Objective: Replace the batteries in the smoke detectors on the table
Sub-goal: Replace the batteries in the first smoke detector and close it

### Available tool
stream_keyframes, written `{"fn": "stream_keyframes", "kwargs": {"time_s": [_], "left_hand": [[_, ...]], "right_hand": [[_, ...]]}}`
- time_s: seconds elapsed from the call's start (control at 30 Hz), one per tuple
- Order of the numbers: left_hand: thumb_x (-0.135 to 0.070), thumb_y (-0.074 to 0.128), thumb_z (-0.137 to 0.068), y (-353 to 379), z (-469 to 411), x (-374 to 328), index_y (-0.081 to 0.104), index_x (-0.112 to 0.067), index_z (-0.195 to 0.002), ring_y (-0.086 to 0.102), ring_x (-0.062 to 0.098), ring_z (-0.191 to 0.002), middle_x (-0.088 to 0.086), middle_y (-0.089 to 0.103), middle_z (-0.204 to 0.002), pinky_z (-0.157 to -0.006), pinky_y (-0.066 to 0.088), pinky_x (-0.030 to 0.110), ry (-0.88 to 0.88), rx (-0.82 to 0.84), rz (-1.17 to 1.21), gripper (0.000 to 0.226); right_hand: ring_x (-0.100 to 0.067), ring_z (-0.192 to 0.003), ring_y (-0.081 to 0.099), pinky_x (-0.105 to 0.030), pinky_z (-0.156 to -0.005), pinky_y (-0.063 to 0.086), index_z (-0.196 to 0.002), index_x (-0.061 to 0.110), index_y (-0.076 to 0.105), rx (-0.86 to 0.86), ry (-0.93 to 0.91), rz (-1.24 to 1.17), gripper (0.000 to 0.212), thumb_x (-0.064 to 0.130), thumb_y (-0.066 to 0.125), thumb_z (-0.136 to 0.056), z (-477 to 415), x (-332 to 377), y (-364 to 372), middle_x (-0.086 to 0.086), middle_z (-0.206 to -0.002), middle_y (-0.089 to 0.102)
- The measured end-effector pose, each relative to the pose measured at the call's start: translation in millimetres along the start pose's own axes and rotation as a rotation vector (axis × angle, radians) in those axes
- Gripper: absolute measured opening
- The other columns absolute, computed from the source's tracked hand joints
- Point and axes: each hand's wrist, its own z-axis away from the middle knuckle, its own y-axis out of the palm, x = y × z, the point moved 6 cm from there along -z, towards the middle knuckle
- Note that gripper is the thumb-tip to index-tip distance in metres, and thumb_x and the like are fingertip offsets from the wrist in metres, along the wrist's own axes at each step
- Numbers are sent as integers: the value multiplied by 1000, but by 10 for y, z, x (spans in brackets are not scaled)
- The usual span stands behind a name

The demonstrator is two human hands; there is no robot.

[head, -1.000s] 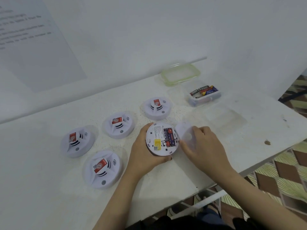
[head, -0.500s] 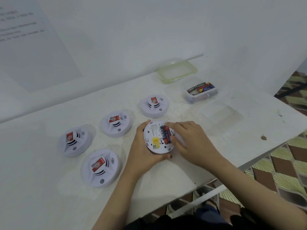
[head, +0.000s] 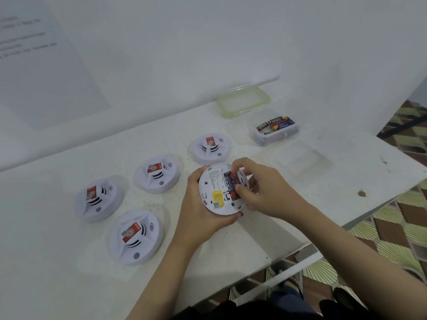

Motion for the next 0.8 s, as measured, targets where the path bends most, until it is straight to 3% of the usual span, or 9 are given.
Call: {"fn": "stream_keyframes", "kwargs": {"time_s": [0.27,0.4,0.47,0.57,0.73,0.8], "left_hand": [[-14,95,-51,134,-146,-173,35,-40,-126,59,8,-114,-23,55,-120,-87,56,33,44,59,-13,100],[-14,95,-51,224,-262,-254,32,-61,-116,58,0,-111,-30,53,-118,-85,53,21,99,85,-67,102],[-16,95,-52,272,-338,-288,32,-65,-113,58,0,-110,-27,53,-118,-85,52,19,113,92,-69,101],[-17,94,-52,363,-462,-349,33,-55,-118,58,1,-110,-24,53,-118,-85,51,18,138,106,-73,97],[-33,92,-50,538,-617,-449,37,-33,-130,53,8,-120,-29,46,-123,-96,50,31,208,139,-66,97],[-33,92,-49,600,-671,-482,36,-34,-129,52,4,-119,-33,45,-122,-96,49,27,230,143,-69,98]], "right_hand": [[-17,-60,57,-31,-56,52,-93,24,50,-41,29,-73,20,11,59,-81,-11,41,-299,8,-82,59],[-19,-59,60,-36,-59,53,-89,26,45,-75,41,-81,23,10,58,-80,-5,-11,-426,8,-87,61],[-12,-71,62,-31,-64,54,-90,26,45,-134,28,-87,23,10,59,-82,10,-46,-500,8,-93,61],[-6,-87,58,-29,-76,52,-95,23,53,-314,-61,53,17,14,63,-83,40,-51,-631,11,-92,61],[4,-88,59,-10,-82,45,-93,28,58,-602,-63,-40,31,3,70,-79,167,-145,-888,24,-91,62],[5,-87,59,-8,-81,44,-93,27,60,-643,-77,-45,32,2,71,-77,218,-179,-958,22,-92,62]]}}
